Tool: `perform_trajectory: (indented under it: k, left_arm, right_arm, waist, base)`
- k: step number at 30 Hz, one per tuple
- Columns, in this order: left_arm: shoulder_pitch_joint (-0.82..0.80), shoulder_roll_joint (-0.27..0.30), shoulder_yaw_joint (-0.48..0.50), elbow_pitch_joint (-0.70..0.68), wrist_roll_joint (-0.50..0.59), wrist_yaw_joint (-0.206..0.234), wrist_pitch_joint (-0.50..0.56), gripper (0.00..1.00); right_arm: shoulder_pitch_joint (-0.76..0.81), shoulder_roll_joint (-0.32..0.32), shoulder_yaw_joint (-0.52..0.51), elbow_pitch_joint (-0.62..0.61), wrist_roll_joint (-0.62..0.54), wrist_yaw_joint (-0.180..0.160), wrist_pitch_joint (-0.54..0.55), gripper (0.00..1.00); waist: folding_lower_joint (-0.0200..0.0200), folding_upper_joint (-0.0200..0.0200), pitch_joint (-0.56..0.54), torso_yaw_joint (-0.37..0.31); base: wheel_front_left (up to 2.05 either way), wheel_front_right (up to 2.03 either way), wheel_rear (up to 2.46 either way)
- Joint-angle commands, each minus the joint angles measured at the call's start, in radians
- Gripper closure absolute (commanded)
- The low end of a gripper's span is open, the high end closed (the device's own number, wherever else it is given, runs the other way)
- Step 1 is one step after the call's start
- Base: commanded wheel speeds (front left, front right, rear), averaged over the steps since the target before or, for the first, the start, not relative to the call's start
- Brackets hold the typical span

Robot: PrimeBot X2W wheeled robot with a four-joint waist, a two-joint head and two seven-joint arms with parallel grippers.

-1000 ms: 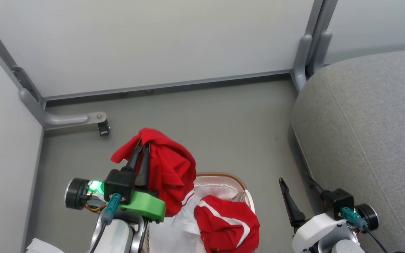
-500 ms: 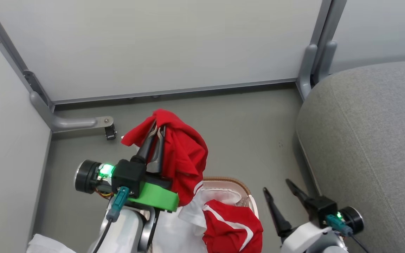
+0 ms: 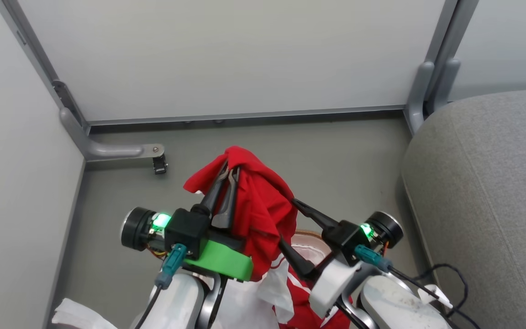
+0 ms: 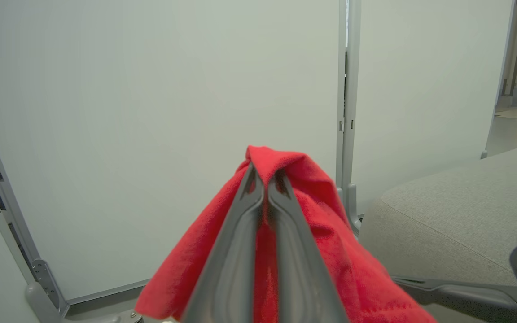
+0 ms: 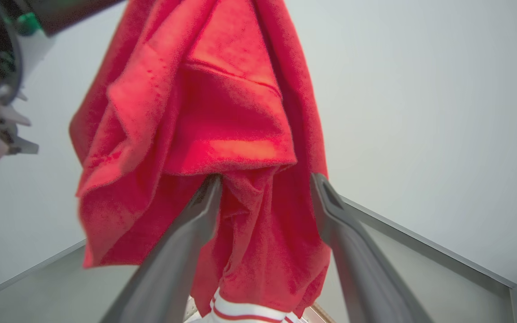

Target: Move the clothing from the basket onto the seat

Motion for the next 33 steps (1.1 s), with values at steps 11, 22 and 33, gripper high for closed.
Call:
perform_trajectory:
  k: [11, 22, 33]
  left_arm:
    - [-0.052, 0.002, -0.111, -0.015, -0.045, 0.009, -0.001, 1.00]
    - [-0.034, 0.002, -0.113, 0.002, -0.026, 0.030, -0.001, 0.69]
    - [0.011, 0.002, -0.050, 0.036, 0.033, 0.043, 0.000, 0.00]
  right_arm:
    - [-0.137, 0.027, 0.066, 0.118, 0.040, -0.001, -0.005, 0.00]
    - [-0.105, 0.028, 0.009, 0.128, 0.099, -0.001, -0.005, 1.00]
    - [-0.025, 0.028, -0.122, 0.066, 0.039, -0.001, -0.005, 1.00]
  waist:
    - [0.0001, 0.0000, 0.012, 0.090]
    - [0.0001, 0.0000, 0.017, 0.105]
    - [0.0001, 0.0000, 0.038, -0.087]
  base:
    - [0.00, 0.00, 0.00]
    - [0.00, 0.00, 0.00]
    - [0.00, 0.00, 0.00]
